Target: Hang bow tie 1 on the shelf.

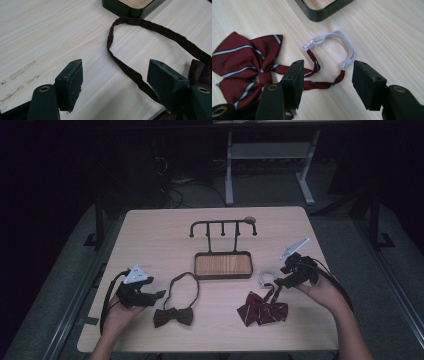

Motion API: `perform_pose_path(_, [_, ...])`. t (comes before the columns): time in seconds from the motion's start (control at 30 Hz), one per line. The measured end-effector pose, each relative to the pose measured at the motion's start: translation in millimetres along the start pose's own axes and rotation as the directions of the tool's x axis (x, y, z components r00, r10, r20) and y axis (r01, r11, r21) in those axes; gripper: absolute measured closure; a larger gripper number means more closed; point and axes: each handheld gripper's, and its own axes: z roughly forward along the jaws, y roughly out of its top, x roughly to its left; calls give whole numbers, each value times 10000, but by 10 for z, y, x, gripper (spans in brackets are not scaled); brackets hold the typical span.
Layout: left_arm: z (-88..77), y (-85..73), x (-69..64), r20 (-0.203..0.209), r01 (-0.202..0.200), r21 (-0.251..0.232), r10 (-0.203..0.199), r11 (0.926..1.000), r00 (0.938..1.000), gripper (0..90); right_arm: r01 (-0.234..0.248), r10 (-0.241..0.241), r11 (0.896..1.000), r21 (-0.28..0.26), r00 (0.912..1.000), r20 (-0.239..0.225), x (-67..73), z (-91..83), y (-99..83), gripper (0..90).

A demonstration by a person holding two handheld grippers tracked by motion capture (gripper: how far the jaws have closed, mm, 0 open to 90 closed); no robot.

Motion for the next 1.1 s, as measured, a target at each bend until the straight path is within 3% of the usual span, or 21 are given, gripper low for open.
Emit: perform_pose_path(1.1, [28,5,-20,31,-95,49,95,9999,9999,289,-588,577,9904,1249,9983,127,-169,349,61,573])
